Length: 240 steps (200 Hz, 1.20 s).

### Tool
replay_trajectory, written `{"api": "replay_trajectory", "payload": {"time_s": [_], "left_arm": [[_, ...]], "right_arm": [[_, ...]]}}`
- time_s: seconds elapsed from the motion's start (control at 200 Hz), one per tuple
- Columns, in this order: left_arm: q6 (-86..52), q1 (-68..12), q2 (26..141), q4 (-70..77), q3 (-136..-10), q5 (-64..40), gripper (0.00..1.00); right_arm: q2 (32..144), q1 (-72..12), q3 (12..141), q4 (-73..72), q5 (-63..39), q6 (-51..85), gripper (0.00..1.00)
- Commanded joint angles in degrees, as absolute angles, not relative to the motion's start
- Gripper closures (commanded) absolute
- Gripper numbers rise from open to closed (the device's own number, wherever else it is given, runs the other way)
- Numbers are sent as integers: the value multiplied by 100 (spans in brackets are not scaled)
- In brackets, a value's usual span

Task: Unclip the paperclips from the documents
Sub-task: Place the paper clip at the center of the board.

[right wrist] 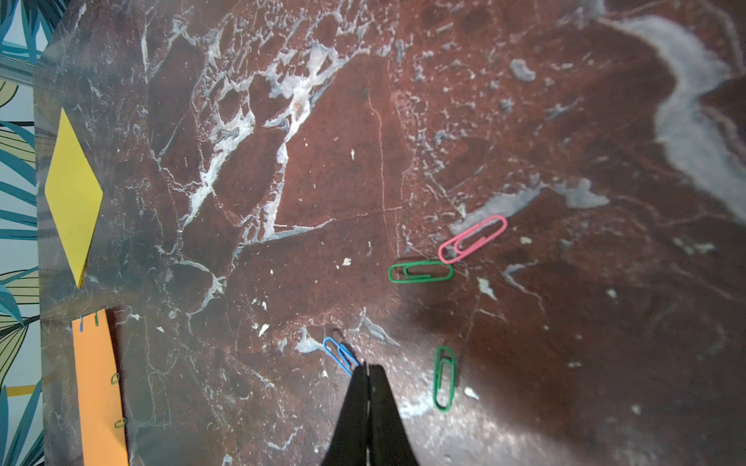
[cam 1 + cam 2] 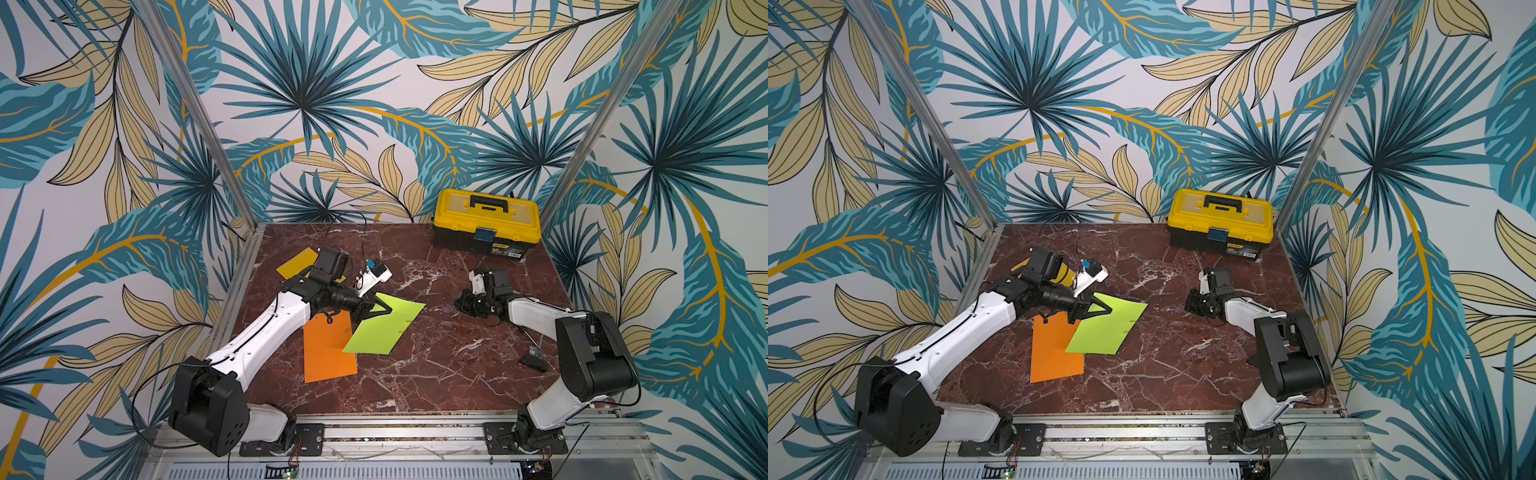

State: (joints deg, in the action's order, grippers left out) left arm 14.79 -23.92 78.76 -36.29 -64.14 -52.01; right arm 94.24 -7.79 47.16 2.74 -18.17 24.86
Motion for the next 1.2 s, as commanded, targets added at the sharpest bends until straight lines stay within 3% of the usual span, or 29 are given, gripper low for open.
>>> {"api": "replay_trajectory", "payload": {"time_s": [0.0, 0.596, 0.986, 1.197], "left_arm": [[1477, -2378, 7708, -3678, -6587, -5194, 100], [1386, -2370, 7745, -3560, -6620, -5266, 100], [1314, -2338, 8249, -3461, -7508, -5593, 100], [1415, -2338, 8584, -3448, -8059, -5780, 100]], "right_arm": [[9536, -756, 4764, 446, -1722, 2457, 91], [9080, -750, 4717, 586, -1845, 2147, 75], [7109, -756, 4007, 104, -3095, 1304, 66], [6308, -765, 3520, -865, -4031, 1391, 59]]}}
